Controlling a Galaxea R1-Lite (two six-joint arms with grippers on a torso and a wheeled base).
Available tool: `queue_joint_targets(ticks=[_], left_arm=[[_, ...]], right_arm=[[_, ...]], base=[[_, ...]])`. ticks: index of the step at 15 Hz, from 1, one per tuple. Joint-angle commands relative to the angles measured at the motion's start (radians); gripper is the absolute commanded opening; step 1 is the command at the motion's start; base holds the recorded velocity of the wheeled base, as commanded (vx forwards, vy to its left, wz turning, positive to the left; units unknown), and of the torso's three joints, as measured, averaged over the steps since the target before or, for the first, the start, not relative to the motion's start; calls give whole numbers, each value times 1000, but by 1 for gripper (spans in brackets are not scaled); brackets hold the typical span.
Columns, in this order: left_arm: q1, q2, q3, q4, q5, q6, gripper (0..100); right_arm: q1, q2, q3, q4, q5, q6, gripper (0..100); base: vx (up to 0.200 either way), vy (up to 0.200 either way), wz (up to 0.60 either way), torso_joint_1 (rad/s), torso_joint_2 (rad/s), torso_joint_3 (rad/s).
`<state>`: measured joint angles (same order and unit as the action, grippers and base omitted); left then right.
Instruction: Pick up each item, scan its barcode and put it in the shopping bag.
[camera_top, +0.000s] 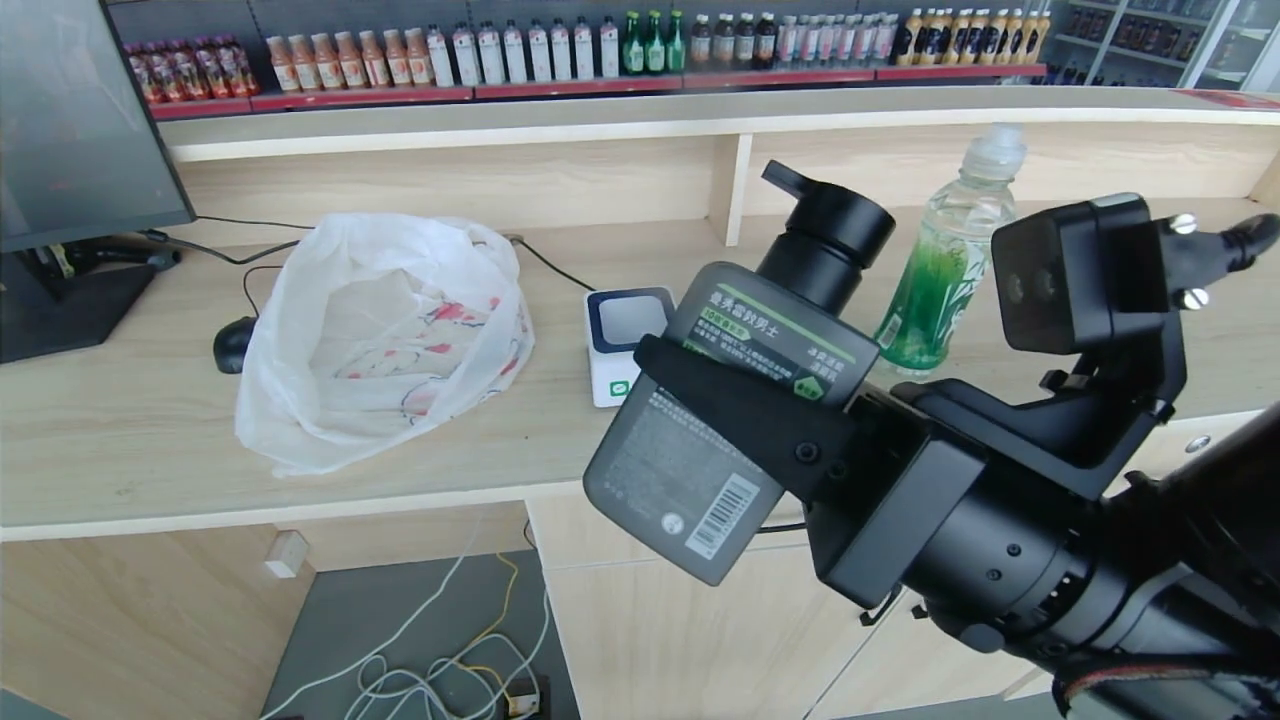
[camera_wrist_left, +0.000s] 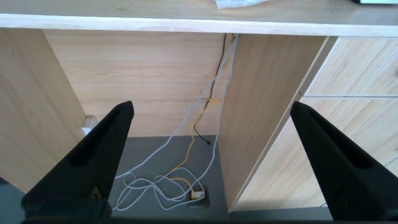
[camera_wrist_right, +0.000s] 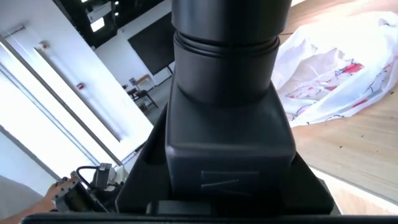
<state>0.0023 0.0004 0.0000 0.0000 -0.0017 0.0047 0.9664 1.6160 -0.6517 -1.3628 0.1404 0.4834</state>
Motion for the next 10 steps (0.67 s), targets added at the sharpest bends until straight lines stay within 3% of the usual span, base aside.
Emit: queue_joint_targets(ticks=[1,10], left_arm=[[1,0,0,0,0,0,100],[1,0,0,0,0,0,100]], right_arm=[[0,1,-11,1,-1,6,0],[-6,35,-5,-76,1,37,0]], base=[[0,0,0,0,0,0],[0,0,0,0,0,0]])
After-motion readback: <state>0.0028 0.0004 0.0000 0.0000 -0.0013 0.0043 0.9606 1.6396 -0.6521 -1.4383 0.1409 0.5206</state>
